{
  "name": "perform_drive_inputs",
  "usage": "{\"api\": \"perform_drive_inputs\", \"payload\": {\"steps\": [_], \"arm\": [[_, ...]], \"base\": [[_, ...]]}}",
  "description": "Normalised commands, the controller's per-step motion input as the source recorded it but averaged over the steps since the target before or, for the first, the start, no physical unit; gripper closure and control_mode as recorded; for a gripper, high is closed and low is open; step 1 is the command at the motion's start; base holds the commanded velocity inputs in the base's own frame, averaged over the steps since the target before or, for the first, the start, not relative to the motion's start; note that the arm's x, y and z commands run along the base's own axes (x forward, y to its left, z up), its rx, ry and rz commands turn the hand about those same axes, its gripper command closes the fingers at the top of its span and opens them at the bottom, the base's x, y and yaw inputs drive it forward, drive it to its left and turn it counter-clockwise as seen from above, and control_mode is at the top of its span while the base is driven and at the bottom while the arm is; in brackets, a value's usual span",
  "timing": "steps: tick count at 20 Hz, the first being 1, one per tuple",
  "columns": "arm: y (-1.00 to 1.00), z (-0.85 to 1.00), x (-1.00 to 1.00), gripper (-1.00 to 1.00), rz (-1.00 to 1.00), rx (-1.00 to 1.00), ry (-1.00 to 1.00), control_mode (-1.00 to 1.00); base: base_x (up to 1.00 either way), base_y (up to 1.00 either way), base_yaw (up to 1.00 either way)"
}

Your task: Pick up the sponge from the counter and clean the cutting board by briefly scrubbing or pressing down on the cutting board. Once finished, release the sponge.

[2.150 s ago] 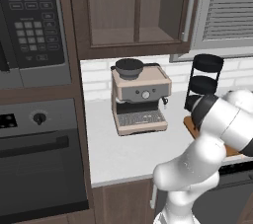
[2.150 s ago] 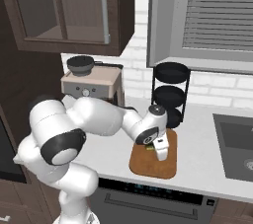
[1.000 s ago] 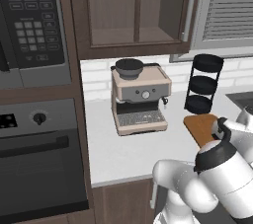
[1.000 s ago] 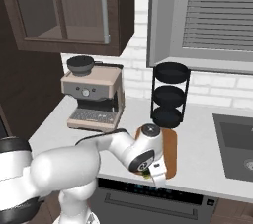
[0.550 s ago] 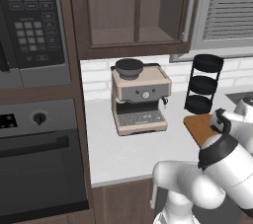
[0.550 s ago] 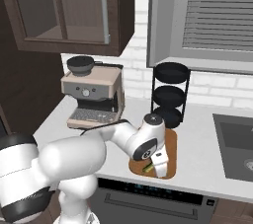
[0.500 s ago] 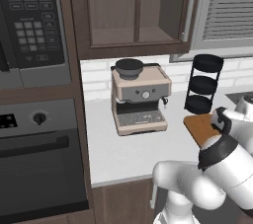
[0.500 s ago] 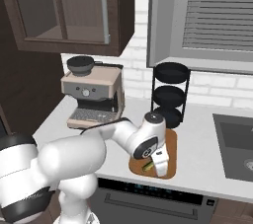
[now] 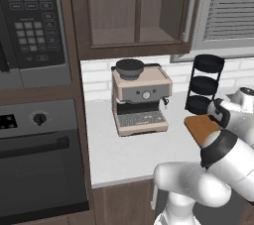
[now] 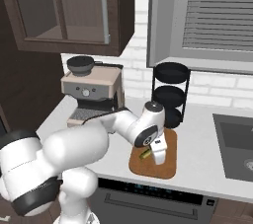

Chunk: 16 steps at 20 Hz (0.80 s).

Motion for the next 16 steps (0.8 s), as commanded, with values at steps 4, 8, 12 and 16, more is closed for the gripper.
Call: {"api": "perform_drive_inputs", "payload": {"steps": [4, 8, 12, 16], "arm": [[0.28, -0.09, 0.85, 1.00, 0.00, 0.00, 0.00, -1.00], [0.19, -0.18, 0.96, 1.00, 0.00, 0.00, 0.00, -1.00], [0.04, -0.02, 0.42, 1.00, 0.00, 0.00, -0.01, -1.00], [-0.30, 0.00, -0.04, 1.00, 0.00, 0.00, 0.00, -1.00]], "base": [[0.00, 0.00, 0.00], [0.00, 0.00, 0.00], [0.00, 0.00, 0.00], [0.00, 0.00, 0.00]]}}
